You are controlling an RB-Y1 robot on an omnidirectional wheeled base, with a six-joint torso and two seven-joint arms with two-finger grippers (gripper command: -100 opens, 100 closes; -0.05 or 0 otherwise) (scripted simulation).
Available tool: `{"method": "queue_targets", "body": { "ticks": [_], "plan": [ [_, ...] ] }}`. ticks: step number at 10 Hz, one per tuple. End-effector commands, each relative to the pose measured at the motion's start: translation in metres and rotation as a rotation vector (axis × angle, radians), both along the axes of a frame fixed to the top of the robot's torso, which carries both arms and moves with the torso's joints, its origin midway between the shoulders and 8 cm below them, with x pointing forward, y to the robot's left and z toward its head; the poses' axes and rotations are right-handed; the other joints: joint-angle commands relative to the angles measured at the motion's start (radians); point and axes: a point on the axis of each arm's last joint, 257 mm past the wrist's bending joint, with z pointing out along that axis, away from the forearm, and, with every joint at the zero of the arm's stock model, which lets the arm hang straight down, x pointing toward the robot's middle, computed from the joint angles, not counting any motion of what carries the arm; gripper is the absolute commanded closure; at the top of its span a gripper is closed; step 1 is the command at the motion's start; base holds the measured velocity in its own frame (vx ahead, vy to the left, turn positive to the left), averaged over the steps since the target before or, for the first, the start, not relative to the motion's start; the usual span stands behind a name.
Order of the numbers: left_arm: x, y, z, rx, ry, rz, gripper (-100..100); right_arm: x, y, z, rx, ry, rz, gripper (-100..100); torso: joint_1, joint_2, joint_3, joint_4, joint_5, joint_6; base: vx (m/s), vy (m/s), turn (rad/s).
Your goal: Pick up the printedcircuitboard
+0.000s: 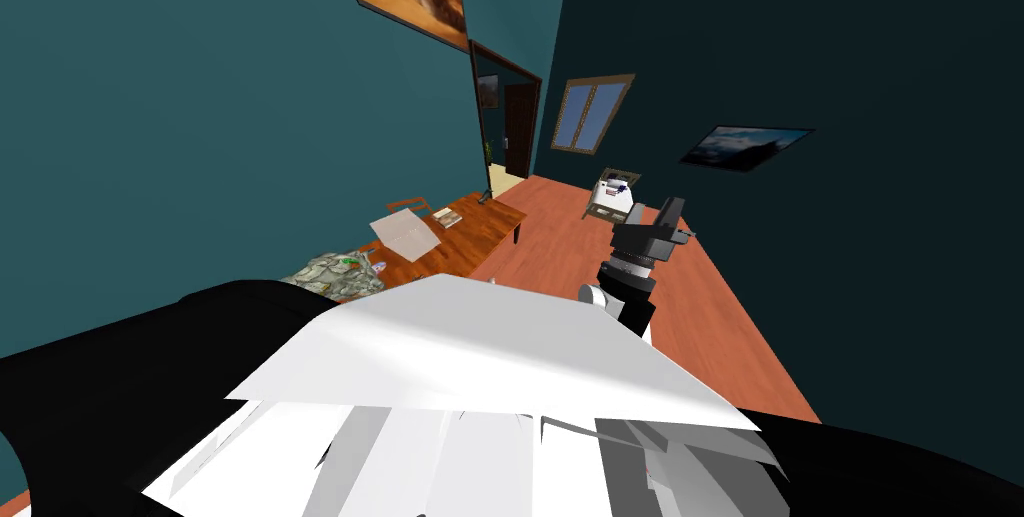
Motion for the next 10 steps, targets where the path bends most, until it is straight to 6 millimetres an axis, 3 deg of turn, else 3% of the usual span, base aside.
{"method": "queue_targets", "body": {
  "ticks": [1, 2, 3, 4, 6, 9, 10],
  "plan": [
    [-0.019, 0.000, -0.011, -0.035, 0.036, 0.028, -100, 0.000, 0.000, 0.000, 0.000, 0.000, 0.000, 0, 0.000, 0.000, 0.000, 0.000, 0.000, 0.000, 0.029, 0.033, -0.155],
    [-0.044, -0.001, -0.025, -0.086, 0.074, 0.075, -100, 0.000, 0.000, 0.000, 0.000, 0.000, 0.000, 0, 0.000, 0.000, 0.000, 0.000, 0.000, -0.001, 0.036, 0.035, -0.385],
    [-0.050, -0.001, -0.029, -0.090, 0.087, 0.082, -100, 0.000, 0.000, 0.000, 0.000, 0.000, 0.000, 0, 0.000, 0.000, 0.000, 0.000, 0.000, 0.000, 0.037, 0.039, -0.143],
    [-0.078, -0.004, -0.044, -0.142, 0.128, 0.132, -100, 0.000, 0.000, 0.000, 0.000, 0.000, 0.000, 0, 0.000, 0.000, 0.000, 0.000, 0.000, -0.001, 0.048, 0.037, -0.262],
    [-0.082, -0.004, -0.046, -0.145, 0.135, 0.137, -100, 0.000, 0.000, 0.000, 0.000, 0.000, 0.000, 0, -0.001, -0.001, 0.000, 0.000, 0.000, -0.001, 0.028, 0.025, -0.069],
    [-0.136, -0.016, -0.070, -0.246, 0.210, 0.239, -100, 0.000, 0.000, 0.000, 0.000, 0.000, 0.000, 0, -0.001, 0.000, 0.000, 0.000, 0.000, -0.001, 0.033, 0.026, -0.237],
    [-0.142, -0.017, -0.072, -0.249, 0.220, 0.246, -100, 0.000, 0.000, 0.000, 0.000, 0.000, 0.000, 0, 0.000, -0.001, 0.000, 0.000, 0.000, 0.000, 0.040, 0.040, -0.187]
  ]
}}
